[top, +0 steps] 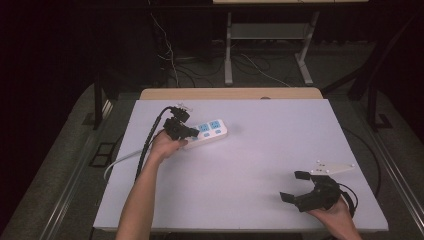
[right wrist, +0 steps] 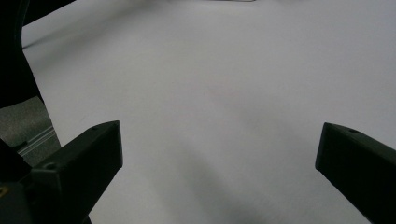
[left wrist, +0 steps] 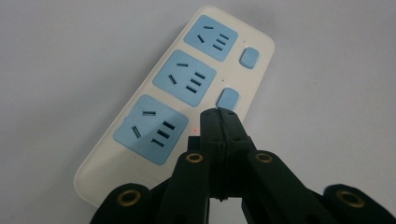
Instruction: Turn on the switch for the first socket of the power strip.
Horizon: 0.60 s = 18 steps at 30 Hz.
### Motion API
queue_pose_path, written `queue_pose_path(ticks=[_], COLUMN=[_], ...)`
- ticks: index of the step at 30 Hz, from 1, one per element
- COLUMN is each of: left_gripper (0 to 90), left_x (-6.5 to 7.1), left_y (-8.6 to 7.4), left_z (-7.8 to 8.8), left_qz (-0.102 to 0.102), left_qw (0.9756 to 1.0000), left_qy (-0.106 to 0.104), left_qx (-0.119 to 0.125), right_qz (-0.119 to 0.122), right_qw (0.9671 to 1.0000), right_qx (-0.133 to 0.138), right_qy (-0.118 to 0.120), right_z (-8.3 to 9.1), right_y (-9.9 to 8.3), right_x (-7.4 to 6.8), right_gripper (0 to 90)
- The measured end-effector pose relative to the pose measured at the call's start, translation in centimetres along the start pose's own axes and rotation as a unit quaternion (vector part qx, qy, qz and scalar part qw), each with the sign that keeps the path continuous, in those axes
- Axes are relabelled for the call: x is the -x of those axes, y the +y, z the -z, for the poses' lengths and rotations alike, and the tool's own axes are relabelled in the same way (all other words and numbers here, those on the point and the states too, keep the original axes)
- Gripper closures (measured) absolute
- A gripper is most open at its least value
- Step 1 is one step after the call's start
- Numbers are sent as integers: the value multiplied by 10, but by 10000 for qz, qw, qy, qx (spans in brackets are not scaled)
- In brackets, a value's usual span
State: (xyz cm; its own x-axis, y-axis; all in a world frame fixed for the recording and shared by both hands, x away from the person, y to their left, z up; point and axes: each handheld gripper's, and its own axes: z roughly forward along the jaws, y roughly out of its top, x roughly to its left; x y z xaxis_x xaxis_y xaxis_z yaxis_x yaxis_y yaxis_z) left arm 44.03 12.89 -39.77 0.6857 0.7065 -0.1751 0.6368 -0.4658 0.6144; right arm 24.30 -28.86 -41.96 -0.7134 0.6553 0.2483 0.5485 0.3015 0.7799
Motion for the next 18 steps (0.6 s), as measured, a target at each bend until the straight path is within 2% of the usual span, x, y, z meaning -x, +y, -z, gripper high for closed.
queue_pose_path(ticks=[7,18], left_gripper=[890,877], left_x=[5,12], left_y=[2,-1], left_z=[13,39], left_qz=[-77,-73], left_qw=[9998,9991], left_qy=[97,190], left_qx=[121,364], right_qz=[8,10], right_qw=[10000,10000], right_qx=[-4,13], right_qy=[-3,-1], right_z=[-1,0], right_y=[0,0], right_x=[-1,-1], right_gripper=[3,3])
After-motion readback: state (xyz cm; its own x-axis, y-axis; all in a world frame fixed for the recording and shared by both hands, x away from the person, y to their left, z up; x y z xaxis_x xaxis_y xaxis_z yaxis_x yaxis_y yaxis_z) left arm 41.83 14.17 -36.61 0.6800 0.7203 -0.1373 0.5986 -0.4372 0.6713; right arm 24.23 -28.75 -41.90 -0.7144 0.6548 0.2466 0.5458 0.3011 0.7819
